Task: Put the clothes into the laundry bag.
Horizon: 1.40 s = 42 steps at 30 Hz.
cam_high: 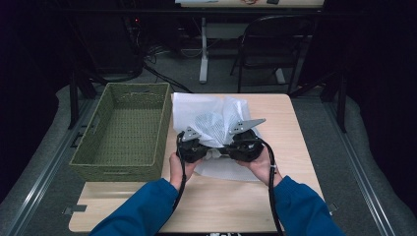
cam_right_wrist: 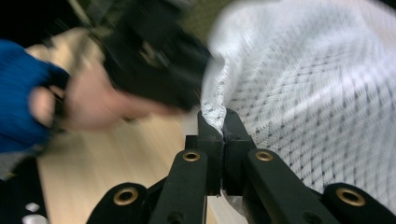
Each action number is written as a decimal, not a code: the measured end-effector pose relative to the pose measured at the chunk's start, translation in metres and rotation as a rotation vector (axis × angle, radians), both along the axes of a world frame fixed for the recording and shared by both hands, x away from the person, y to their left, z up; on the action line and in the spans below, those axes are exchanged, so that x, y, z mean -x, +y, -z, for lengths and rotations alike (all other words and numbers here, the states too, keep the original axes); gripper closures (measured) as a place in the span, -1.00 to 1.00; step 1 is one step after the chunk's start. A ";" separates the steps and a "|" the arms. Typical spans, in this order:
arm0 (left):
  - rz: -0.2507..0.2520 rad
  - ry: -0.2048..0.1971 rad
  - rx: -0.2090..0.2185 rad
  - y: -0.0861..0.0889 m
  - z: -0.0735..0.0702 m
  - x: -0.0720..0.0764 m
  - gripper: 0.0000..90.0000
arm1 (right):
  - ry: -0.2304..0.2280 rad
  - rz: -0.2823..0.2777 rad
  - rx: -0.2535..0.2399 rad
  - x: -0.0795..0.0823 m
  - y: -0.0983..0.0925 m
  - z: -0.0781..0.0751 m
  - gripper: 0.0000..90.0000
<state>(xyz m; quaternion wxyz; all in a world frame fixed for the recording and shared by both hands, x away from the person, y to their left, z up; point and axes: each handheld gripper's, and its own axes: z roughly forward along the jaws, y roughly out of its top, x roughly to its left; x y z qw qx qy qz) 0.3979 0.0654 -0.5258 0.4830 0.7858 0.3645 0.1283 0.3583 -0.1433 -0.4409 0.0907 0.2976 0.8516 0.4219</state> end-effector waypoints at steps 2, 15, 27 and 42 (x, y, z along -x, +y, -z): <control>0.000 0.020 -0.006 0.001 0.004 -0.003 0.77 | 0.021 0.040 0.086 -0.009 0.001 0.017 0.98; 0.103 0.146 -0.159 0.008 0.012 0.000 0.12 | 0.050 0.081 0.239 -0.038 0.007 0.071 0.98; 0.120 0.200 -0.366 0.012 0.031 0.019 -0.02 | 0.039 0.093 0.266 -0.040 0.008 0.074 0.98; 0.115 0.182 -0.386 0.013 0.042 0.018 1.00 | 0.067 0.013 0.331 -0.042 0.024 0.088 0.98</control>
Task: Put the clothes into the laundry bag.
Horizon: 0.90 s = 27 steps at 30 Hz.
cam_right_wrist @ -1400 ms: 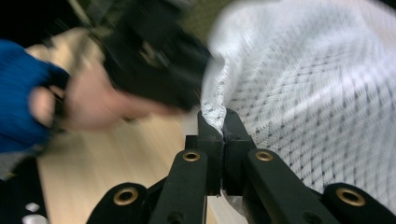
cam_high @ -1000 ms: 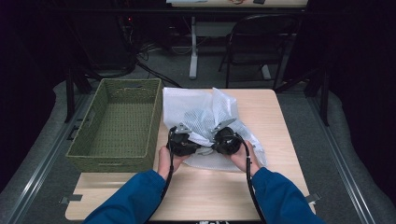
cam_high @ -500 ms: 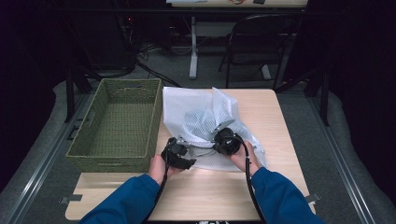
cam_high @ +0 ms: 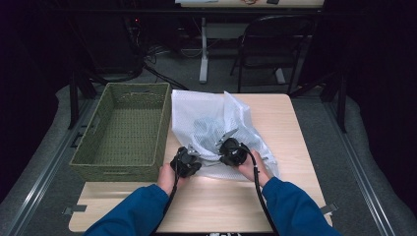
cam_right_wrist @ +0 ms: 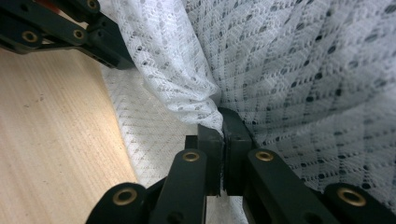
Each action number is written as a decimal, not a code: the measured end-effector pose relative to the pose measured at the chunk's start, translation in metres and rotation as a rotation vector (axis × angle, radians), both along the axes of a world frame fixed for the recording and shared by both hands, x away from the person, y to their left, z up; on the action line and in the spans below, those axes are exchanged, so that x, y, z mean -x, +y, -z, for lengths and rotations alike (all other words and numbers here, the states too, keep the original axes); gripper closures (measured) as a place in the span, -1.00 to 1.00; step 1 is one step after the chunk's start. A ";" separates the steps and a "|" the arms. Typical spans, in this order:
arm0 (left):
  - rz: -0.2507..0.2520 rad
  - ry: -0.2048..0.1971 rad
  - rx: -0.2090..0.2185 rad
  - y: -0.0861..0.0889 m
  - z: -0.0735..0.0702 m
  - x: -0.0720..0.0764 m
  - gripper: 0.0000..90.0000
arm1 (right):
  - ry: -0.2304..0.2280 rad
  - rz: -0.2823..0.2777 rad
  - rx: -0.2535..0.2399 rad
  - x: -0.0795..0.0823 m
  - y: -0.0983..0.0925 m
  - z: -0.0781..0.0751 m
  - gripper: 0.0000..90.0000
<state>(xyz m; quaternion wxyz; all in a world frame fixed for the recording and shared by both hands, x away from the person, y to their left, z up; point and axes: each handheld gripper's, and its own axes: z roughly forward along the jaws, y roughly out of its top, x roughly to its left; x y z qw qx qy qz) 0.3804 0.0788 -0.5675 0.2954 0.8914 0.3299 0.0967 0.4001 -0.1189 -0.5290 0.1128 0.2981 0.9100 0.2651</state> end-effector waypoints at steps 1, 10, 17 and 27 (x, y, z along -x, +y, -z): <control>0.004 0.002 0.001 0.000 0.000 0.000 1.00 | -0.001 -0.001 -0.001 0.000 0.000 0.000 0.98; 0.044 0.042 0.031 0.001 0.000 0.003 1.00 | 0.012 -0.025 0.000 0.001 0.002 0.002 0.98; 0.078 0.075 0.040 0.003 -0.001 0.006 1.00 | -0.027 -0.007 0.042 0.003 0.012 0.007 0.98; 0.158 0.114 0.020 0.006 -0.004 0.019 1.00 | -0.123 0.060 0.140 -0.012 0.021 0.013 0.99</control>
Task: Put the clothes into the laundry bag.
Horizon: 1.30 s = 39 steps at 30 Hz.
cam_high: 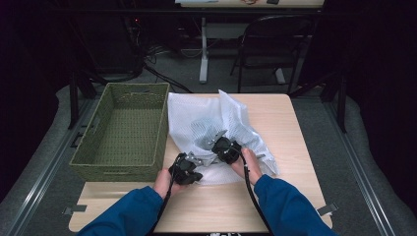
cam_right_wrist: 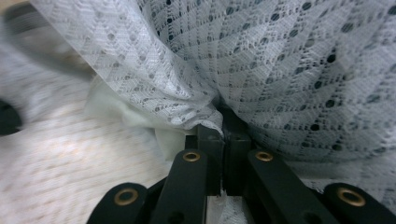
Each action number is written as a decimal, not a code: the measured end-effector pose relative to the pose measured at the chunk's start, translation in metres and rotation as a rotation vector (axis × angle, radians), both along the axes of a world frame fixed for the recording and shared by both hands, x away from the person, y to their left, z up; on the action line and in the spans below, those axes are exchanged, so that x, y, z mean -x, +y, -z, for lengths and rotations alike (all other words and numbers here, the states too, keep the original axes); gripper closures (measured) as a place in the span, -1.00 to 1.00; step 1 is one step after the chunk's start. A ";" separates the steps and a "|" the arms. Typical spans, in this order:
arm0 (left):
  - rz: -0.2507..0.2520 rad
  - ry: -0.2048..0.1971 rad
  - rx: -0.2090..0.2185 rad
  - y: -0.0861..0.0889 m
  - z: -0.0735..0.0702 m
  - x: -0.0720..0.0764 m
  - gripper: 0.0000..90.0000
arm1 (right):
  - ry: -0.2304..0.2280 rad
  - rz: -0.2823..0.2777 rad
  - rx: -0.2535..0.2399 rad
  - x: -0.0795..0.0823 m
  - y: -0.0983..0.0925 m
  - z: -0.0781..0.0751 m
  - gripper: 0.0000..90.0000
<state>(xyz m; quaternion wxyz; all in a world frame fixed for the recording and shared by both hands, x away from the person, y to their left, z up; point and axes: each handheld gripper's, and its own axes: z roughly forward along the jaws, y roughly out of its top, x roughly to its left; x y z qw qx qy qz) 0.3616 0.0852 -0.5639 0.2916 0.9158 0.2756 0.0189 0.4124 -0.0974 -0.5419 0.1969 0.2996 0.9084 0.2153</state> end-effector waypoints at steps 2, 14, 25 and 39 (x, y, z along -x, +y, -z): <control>0.008 0.009 -0.001 0.003 -0.001 0.002 1.00 | -0.016 0.002 0.013 -0.002 0.001 0.000 0.98; 0.071 0.021 -0.013 0.011 -0.003 0.010 1.00 | -0.077 0.037 0.045 -0.014 -0.002 0.006 0.99; 0.037 0.020 -0.011 0.020 -0.003 0.007 1.00 | -0.089 0.065 0.065 -0.024 -0.005 0.010 0.99; -0.027 -0.173 0.027 0.022 -0.034 0.011 0.37 | 0.004 -0.035 -0.118 0.007 -0.028 -0.029 0.97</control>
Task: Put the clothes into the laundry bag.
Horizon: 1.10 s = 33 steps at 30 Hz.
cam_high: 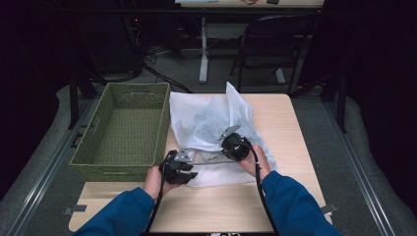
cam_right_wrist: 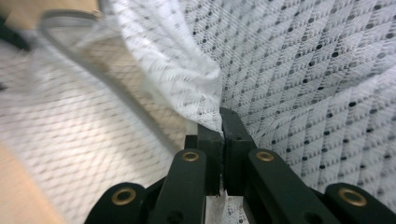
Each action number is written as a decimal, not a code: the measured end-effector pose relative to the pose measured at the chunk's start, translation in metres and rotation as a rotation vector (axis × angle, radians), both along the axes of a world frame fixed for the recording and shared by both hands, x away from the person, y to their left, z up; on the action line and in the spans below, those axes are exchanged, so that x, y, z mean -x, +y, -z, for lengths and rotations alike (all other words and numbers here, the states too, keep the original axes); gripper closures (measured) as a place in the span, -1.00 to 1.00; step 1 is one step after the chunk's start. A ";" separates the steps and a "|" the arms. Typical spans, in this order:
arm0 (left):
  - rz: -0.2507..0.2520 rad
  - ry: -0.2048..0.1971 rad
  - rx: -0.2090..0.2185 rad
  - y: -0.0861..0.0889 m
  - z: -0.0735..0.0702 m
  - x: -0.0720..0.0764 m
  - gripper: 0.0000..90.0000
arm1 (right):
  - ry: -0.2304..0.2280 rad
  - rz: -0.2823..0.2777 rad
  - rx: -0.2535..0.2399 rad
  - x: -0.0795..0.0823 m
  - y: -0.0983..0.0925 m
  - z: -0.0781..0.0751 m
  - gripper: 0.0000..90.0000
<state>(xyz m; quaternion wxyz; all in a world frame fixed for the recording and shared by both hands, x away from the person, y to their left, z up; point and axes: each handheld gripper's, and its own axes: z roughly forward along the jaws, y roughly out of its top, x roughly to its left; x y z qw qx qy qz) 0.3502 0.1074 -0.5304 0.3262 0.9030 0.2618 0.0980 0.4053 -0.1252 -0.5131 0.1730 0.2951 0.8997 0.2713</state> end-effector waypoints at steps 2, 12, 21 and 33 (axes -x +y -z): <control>-0.043 -0.089 0.007 -0.002 -0.010 0.004 0.20 | -0.006 -0.016 -0.013 0.007 -0.002 -0.007 0.97; -0.036 -0.309 -0.122 -0.030 -0.016 -0.009 0.22 | 0.036 -0.051 -0.083 0.030 -0.018 -0.020 0.96; 0.105 -0.256 -0.264 -0.052 0.007 -0.006 1.00 | 0.091 -0.075 -0.054 0.033 -0.023 -0.002 0.95; 0.117 -0.112 -0.278 -0.050 0.026 -0.013 1.00 | 0.163 -0.069 0.012 0.027 -0.020 0.032 0.92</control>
